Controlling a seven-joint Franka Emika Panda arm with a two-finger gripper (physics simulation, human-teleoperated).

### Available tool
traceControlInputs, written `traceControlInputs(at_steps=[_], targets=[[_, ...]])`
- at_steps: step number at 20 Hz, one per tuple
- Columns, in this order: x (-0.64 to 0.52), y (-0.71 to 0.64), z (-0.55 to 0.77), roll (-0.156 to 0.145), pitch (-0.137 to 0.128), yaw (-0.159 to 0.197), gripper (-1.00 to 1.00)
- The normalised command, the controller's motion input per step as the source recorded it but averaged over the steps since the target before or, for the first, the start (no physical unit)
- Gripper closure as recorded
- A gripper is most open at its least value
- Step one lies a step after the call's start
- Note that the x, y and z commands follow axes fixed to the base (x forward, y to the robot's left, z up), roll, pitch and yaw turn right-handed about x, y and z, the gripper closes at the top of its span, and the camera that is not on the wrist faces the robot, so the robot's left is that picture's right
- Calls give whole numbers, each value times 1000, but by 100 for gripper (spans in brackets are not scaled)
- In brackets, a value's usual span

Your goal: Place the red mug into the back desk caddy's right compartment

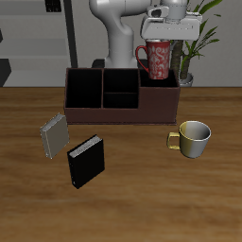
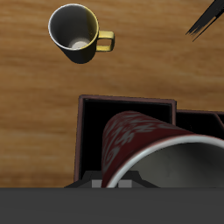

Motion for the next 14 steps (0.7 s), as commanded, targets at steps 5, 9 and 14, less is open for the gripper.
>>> traceControlInputs(at_steps=[5,9,14], targets=[[118,16,-140,11,30,-25,100],[107,75,-184,16,27,-16,100],[76,55,-185,19,29,-42,100]])
